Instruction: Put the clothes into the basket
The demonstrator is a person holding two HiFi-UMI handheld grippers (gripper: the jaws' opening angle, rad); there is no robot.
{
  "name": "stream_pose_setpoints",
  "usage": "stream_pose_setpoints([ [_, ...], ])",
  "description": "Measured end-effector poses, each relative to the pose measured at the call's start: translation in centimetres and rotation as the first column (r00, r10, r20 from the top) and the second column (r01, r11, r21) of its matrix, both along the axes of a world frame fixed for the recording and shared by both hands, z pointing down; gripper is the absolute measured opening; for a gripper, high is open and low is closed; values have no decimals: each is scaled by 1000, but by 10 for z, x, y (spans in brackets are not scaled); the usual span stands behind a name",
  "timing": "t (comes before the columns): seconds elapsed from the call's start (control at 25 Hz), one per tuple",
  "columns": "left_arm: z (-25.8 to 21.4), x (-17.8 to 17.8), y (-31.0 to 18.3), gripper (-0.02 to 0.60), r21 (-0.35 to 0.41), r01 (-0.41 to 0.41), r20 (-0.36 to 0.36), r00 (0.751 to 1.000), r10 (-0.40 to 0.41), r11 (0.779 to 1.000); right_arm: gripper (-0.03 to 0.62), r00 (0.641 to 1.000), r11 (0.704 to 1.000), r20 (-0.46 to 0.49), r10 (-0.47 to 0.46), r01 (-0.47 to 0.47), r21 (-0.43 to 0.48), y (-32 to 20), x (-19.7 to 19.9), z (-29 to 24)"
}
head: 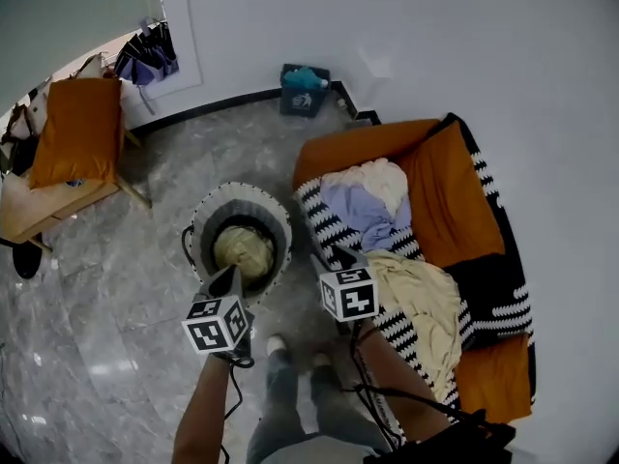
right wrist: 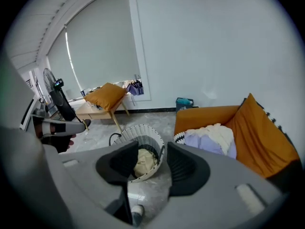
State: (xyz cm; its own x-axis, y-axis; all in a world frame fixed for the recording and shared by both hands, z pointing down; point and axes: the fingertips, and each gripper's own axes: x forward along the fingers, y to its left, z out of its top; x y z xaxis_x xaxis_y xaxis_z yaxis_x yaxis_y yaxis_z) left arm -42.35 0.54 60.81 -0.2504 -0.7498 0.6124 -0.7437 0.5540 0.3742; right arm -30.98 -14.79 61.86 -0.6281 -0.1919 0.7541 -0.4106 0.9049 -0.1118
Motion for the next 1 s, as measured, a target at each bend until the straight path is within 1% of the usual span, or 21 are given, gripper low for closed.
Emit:
stream_pose_setpoints([
  [0.12, -4, 23, -20, -6, 8, -68, -2, 998, 68, 998, 195, 998, 998, -17, 65, -65, 3, -10, 39, -1],
  [0.24, -7, 48, -39, -6, 12, -143, -4, 990, 143, 990, 195, 991, 991, -27, 130, -130, 12, -19, 76, -4],
  [0.36, -12, 72, -58, -6, 22, -213, -5, 977, 213, 977, 195, 976, 977, -30, 214, -213, 18, -28, 114, -10],
  [0.44, -15, 90, -71, -6, 25, -265, -6, 964, 265, 964, 195, 962, 962, -28, 271, -271, 22, -33, 140, -15],
  [0.6, -24, 128, -97, -6, 36, -363, -1, 932, 363, 931, 195, 931, 932, -28, 363, -362, 37, -42, 191, -24],
  [0.72, -30, 155, -116, -6, 41, -430, 8, 903, 430, 902, 195, 900, 900, -22, 434, -433, 47, -49, 229, -30],
  [0.88, -31, 191, -139, -6, 42, -505, 10, 863, 505, 862, 195, 849, 848, -25, 529, -527, 49, -53, 282, -32],
  [1.0, -27, 221, -154, -6, 40, -566, 5, 824, 566, 824, 195, 798, 799, -39, 602, -600, 41, -47, 324, -25],
])
